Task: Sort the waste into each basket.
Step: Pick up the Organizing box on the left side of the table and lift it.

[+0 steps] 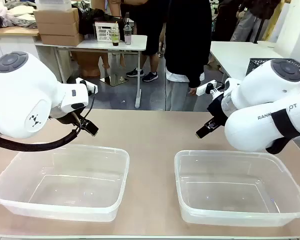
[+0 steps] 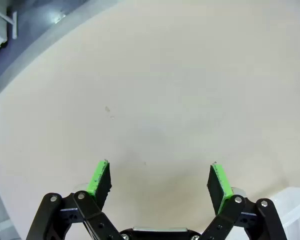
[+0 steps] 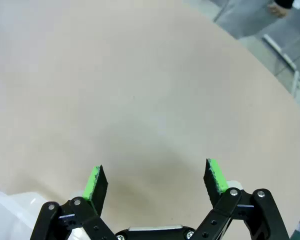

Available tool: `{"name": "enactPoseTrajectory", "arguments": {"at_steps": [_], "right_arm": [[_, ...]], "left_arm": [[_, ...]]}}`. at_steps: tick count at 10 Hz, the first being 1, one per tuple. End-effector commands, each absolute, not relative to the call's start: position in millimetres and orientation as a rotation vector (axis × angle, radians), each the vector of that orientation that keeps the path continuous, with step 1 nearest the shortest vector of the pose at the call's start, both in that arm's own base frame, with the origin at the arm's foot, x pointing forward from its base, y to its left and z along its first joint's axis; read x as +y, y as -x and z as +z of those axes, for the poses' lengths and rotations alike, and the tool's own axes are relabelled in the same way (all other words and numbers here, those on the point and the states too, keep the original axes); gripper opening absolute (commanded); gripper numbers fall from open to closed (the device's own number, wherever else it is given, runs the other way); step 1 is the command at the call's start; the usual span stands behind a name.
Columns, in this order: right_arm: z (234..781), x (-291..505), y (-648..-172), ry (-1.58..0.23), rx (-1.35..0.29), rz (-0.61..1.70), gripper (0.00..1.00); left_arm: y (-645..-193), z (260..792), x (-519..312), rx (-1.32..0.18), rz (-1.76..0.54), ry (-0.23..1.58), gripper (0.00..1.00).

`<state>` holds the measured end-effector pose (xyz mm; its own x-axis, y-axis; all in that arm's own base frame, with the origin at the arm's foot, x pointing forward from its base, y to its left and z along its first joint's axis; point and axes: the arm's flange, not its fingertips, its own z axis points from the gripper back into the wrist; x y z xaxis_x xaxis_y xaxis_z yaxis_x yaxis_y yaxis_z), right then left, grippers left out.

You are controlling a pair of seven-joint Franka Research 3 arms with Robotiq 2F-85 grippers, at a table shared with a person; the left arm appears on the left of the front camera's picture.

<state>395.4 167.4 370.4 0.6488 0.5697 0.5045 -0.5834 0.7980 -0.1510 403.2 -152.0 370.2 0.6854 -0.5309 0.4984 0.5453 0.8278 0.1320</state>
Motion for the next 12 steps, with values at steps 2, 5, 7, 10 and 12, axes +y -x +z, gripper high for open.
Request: {"name": "enactPoseTrajectory", "arguments": {"at_steps": [2,5,7,10,12], "right_arm": [[370.4,167.4,-395.4,-0.026,-0.564,0.655,1.00],[370.4,167.4,-395.4,-0.026,-0.564,0.655,1.00],[370.4,167.4,-395.4,-0.026,-0.564,0.655,1.00],[370.4,167.4,-395.4,-0.026,-0.564,0.655,1.00],[408.2,158.7,-387.9,-0.051,-0.555,0.555,1.00]], "left_arm": [[-403.1,370.3,-152.0,-0.550,-0.603,0.028,1.00],[-403.1,370.3,-152.0,-0.550,-0.603,0.028,1.00],[-403.1,370.3,-152.0,-0.550,-0.603,0.028,1.00],[-403.1,370.3,-152.0,-0.550,-0.603,0.028,1.00],[-399.3,408.4,-152.7,-0.467,-0.512,0.055,1.00]]}}
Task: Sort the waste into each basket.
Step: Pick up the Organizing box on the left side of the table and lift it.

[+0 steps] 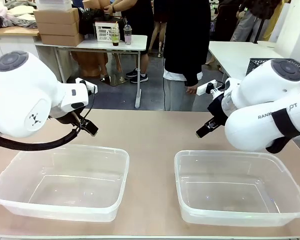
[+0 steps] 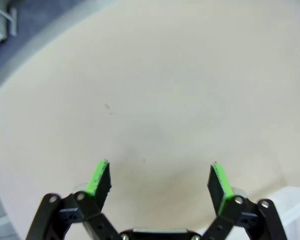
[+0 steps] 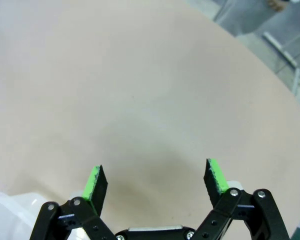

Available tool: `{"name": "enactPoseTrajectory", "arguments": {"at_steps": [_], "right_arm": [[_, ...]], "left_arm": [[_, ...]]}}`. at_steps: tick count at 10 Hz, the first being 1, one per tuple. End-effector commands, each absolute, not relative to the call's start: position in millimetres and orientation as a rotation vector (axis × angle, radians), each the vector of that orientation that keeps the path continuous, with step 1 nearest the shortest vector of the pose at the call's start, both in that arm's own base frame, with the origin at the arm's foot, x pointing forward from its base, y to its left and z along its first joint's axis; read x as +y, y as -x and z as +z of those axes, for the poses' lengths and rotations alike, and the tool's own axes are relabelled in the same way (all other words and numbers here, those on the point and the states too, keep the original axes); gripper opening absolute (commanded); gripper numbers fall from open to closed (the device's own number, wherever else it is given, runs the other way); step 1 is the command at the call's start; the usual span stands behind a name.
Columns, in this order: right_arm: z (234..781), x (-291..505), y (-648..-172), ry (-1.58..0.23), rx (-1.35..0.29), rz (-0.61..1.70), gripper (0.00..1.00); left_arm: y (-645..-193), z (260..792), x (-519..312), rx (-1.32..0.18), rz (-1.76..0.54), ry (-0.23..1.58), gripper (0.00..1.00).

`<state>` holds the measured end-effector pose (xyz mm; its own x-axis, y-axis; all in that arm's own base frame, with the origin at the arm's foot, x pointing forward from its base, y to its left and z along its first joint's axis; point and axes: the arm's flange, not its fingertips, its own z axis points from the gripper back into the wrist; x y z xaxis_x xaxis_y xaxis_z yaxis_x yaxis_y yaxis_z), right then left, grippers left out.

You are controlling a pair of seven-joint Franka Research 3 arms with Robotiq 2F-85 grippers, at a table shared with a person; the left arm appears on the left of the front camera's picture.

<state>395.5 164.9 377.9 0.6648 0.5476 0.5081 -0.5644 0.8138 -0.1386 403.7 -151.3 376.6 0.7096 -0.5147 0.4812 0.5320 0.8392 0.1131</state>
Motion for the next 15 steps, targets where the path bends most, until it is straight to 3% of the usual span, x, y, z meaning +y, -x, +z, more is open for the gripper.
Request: {"name": "enactPoseTrajectory", "arguments": {"at_steps": [1,2,3,5,6,7,8,9,10,11,12,13,15], "right_arm": [[447.6,147.6,-369.7,0.003,-0.577,0.409,1.00],[476.6,137.7,-339.5,-0.037,-0.622,0.361,1.00],[493.5,129.0,-302.6,-0.125,-0.632,0.420,1.00],[489.8,119.1,-255.7,-0.141,-0.718,0.461,1.00],[512.7,136.4,-337.4,-0.089,-0.632,0.416,1.00],[512.7,136.4,-337.4,-0.089,-0.632,0.416,1.00],[544.1,137.2,-308.7,-0.105,-0.674,0.438,1.00],[549.8,142.0,-312.6,-0.508,-0.612,0.391,1.00],[569.1,131.4,-305.5,-1.080,-0.475,0.415,1.00],[582.0,121.5,-302.8,-1.257,-0.359,0.162,1.00],[581.7,102.1,-300.1,-1.525,-0.286,-0.065,1.00],[572.6,92.4,-296.3,-1.542,-0.194,-0.173,1.00],[549.5,74.1,-283.8,-1.589,-0.191,-0.366,1.00]], "left_arm": [[-371.9,454.2,-152.0,-0.432,-0.351,0.038,1.00],[-337.3,492.4,-143.3,-0.486,-0.292,0.124,1.00],[-300.2,515.8,-132.6,-0.468,-0.379,0.173,1.00],[-260.1,517.4,-123.8,-0.447,-0.476,0.270,1.00],[-314.1,522.3,-143.2,-0.460,-0.397,0.166,1.00],[-314.1,522.3,-143.2,-0.460,-0.397,0.166,1.00],[-276.4,552.4,-140.8,-0.463,-0.431,0.215,1.00],[-282.9,546.0,-138.1,-0.246,-0.517,0.563,1.00],[-288.9,551.1,-118.0,-0.111,-0.527,0.936,1.00],[-296.0,552.6,-96.0,-0.039,-0.371,1.223,1.00],[-302.2,544.4,-72.9,0.032,-0.209,1.399,1.00],[-302.3,535.5,-51.3,0.026,-0.084,1.521,1.00],[-290.3,525.1,-14.6,-0.101,0.135,1.671,1.00]]}}
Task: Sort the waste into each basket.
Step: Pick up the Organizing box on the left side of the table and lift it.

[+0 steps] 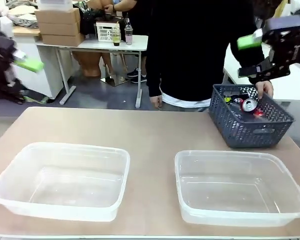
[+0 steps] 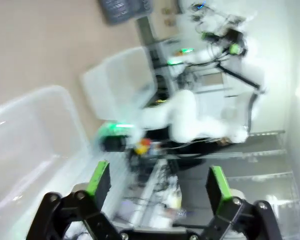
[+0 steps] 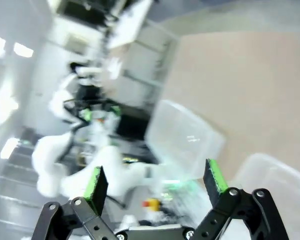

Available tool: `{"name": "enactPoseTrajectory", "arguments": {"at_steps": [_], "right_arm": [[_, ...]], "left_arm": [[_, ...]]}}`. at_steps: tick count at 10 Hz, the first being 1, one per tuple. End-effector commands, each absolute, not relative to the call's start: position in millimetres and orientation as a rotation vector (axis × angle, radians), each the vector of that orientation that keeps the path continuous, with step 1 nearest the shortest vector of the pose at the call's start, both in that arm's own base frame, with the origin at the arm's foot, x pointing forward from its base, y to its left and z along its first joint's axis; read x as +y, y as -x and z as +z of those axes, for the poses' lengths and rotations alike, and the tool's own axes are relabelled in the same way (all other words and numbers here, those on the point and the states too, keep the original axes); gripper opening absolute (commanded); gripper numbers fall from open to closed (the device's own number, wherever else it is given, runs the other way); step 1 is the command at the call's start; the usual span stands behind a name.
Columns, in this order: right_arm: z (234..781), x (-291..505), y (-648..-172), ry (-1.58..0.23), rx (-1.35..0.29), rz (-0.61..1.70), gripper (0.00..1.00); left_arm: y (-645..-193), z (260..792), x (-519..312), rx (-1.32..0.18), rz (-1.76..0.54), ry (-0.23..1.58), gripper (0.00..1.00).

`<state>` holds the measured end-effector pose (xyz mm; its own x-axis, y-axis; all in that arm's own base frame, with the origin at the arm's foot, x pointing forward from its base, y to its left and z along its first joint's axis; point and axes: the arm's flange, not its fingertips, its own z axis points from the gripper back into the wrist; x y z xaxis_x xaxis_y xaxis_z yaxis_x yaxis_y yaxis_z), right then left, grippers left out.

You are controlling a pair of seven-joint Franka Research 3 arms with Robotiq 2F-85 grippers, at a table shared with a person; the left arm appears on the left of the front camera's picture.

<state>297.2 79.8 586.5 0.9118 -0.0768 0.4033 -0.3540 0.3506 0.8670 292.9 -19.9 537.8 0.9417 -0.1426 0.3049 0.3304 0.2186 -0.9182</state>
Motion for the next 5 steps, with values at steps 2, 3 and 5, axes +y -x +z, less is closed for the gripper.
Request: {"name": "enactPoseTrajectory", "arguments": {"at_steps": [2,3,5], "right_arm": [[586.5,79.8,-297.2,-1.208,-0.410,0.186,1.00],[586.5,79.8,-297.2,-1.208,-0.410,0.186,1.00],[586.5,79.8,-297.2,-1.208,-0.410,0.186,1.00]], "left_arm": [[-292.9,537.8,-19.9,-0.168,-0.329,1.312,1.00],[-292.9,537.8,-19.9,-0.168,-0.329,1.312,1.00],[-292.9,537.8,-19.9,-0.168,-0.329,1.312,1.00]]}}
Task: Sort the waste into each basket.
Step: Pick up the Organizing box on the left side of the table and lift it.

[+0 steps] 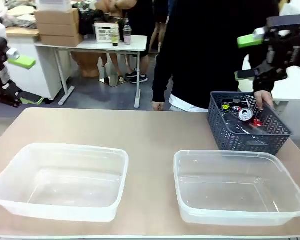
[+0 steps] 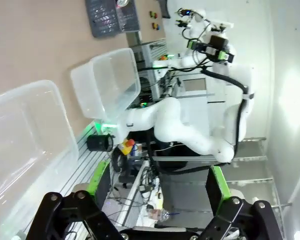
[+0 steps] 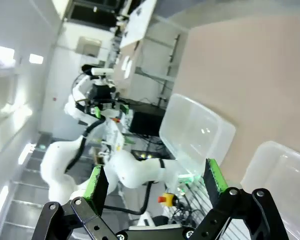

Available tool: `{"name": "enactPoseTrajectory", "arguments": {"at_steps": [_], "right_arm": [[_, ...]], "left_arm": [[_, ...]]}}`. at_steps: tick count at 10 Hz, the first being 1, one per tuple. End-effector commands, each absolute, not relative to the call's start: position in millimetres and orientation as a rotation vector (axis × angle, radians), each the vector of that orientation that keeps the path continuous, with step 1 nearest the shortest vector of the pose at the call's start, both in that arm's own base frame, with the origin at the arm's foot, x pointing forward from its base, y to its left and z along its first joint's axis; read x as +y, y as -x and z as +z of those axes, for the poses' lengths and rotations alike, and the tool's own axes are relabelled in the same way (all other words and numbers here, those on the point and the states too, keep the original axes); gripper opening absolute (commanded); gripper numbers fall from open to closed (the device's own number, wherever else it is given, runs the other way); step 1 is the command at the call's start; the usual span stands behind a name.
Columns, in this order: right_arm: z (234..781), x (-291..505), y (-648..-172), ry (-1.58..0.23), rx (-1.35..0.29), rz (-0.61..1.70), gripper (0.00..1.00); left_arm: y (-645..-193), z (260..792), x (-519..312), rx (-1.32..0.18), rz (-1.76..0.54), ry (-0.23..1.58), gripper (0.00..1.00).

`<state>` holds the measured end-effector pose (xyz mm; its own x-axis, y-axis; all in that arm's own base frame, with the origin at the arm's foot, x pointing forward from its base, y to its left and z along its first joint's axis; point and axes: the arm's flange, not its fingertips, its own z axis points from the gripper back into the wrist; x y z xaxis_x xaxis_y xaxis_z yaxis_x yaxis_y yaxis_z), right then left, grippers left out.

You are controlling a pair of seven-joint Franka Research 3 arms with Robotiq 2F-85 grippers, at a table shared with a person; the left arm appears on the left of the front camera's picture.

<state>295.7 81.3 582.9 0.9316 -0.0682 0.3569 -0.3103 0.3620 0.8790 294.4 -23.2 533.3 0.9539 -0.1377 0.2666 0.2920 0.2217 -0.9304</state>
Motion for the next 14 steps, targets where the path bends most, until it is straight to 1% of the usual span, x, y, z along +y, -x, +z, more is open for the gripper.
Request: {"name": "enactPoseTrajectory", "arguments": {"at_steps": [1,4,5,6,7,8,9,10,11,12,13,14], "right_arm": [[586.5,79.8,-297.2,-1.208,-0.410,0.186,1.00],[586.5,79.8,-297.2,-1.208,-0.410,0.186,1.00],[587.1,78.1,-294.0,-1.178,-0.386,0.161,1.00],[583.7,108.0,-297.1,-1.094,-0.291,0.185,1.00],[582.6,149.5,-296.5,-1.076,-0.298,0.205,1.00],[571.9,204.4,-289.6,-1.037,-0.227,0.245,1.00],[551.4,256.3,-278.6,-0.971,-0.129,0.312,1.00],[511.4,327.5,-256.8,-0.846,-0.012,0.413,1.00],[486.9,360.7,-246.7,-0.714,-0.041,0.484,1.00],[473.3,377.1,-238.7,-0.686,0.018,0.574,1.00],[483.5,366.9,-248.5,-0.740,-0.052,0.600,1.00],[469.4,369.0,-201.1,-0.762,0.023,0.522,1.00]], "left_arm": [[-292.9,537.8,-19.9,-0.168,-0.329,1.312,1.00],[-292.9,537.8,-19.9,-0.168,-0.329,1.312,1.00],[-293.8,536.1,-22.0,-0.154,-0.307,1.291,1.00],[-292.5,535.3,-27.4,-0.086,-0.406,0.988,1.00],[-286.9,531.0,-30.8,-0.015,-0.493,0.723,1.00],[-281.2,521.9,-21.9,0.062,-0.496,0.462,1.00],[-274.3,512.5,-13.6,0.126,-0.463,0.275,1.00],[-259.0,498.2,-8.0,0.228,-0.449,0.185,1.00],[-250.6,487.6,-6.0,0.287,-0.420,0.150,1.00],[-245.2,478.4,-2.0,0.321,-0.409,0.186,1.00],[-255.5,480.6,3.1,0.136,-0.346,0.342,1.00],[-254.2,486.0,2.6,0.254,-0.415,0.258,1.00]]}}
